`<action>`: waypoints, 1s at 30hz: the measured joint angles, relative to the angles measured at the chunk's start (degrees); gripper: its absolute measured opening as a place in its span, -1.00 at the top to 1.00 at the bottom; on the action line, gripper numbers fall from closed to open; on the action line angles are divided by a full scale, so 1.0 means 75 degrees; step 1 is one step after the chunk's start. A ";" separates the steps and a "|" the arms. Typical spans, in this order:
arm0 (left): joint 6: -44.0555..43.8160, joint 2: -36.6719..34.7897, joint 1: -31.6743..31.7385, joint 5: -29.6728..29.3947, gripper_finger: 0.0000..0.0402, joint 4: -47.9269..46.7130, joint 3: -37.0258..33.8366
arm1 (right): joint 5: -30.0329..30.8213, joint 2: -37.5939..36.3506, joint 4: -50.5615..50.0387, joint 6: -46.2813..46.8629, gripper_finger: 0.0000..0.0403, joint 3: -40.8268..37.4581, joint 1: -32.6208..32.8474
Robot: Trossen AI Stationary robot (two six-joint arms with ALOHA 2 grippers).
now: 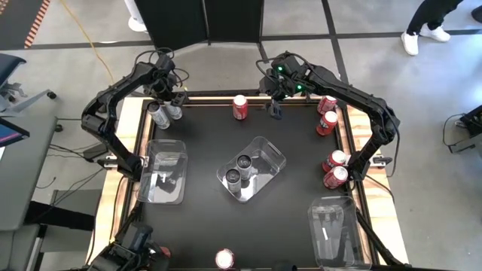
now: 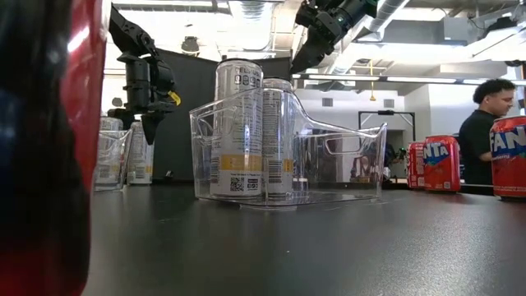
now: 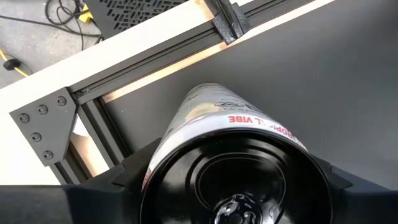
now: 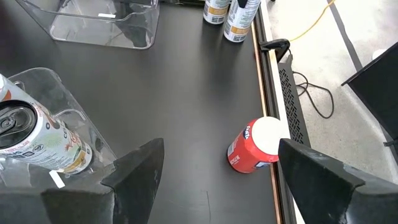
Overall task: Sort soda cans
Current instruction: Put the white soda can into the middle transparent bin
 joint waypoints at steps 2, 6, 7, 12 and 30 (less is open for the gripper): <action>0.0087 0.0000 0.0000 0.0003 -0.25 -0.0017 0.0003 | 0.0000 0.0000 0.0001 -0.0002 -0.64 0.0000 0.0000; 0.0139 0.0000 0.0000 0.0006 -0.24 -0.0034 0.0006 | 0.0000 0.0000 0.0003 -0.0002 -0.64 0.0000 0.0000; 0.0163 -0.0002 0.0000 0.0006 -0.24 -0.0038 0.0006 | 0.0000 0.0000 0.0000 -0.0002 -0.64 0.0000 0.0000; 0.0282 -0.0003 0.0000 0.0012 -0.24 -0.0046 0.0006 | 0.0000 0.0000 0.0000 -0.0002 -0.64 0.0000 0.0000; 0.0523 -0.0009 -0.0003 0.0029 -0.24 -0.0218 0.0009 | 0.0000 0.0000 0.0000 -0.0004 -0.64 0.0000 0.0000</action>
